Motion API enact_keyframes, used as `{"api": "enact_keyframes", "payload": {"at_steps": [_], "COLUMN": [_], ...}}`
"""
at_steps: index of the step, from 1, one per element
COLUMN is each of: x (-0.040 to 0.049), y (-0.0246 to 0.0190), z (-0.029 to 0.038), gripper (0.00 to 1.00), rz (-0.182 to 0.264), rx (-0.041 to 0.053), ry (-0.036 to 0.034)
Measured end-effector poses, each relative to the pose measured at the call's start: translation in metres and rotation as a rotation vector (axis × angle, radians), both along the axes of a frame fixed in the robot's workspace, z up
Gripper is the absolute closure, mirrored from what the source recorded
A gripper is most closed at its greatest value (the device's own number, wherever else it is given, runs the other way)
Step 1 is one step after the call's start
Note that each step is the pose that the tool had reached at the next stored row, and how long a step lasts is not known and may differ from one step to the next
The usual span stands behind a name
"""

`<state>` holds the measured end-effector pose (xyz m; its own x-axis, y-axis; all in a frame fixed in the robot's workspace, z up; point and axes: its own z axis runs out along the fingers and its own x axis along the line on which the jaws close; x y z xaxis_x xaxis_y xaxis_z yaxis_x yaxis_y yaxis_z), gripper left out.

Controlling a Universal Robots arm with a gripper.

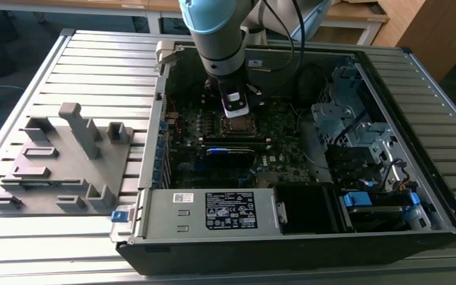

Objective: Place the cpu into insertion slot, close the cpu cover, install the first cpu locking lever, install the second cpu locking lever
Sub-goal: 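Install the first cpu locking lever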

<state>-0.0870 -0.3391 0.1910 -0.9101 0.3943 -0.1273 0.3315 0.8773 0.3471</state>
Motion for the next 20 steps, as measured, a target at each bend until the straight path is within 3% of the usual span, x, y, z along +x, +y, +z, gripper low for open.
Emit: {"api": "enact_keyframes", "payload": {"at_steps": [13,20], "x": [0.0001,0.0066], "y": [-0.0002,-0.0002], "z": [-0.0012,-0.0028], "gripper": [0.90,0.90], "rz": [0.009,0.009], "rx": [-0.0077,-0.0075], "ry": [0.0001,-0.0001]}}
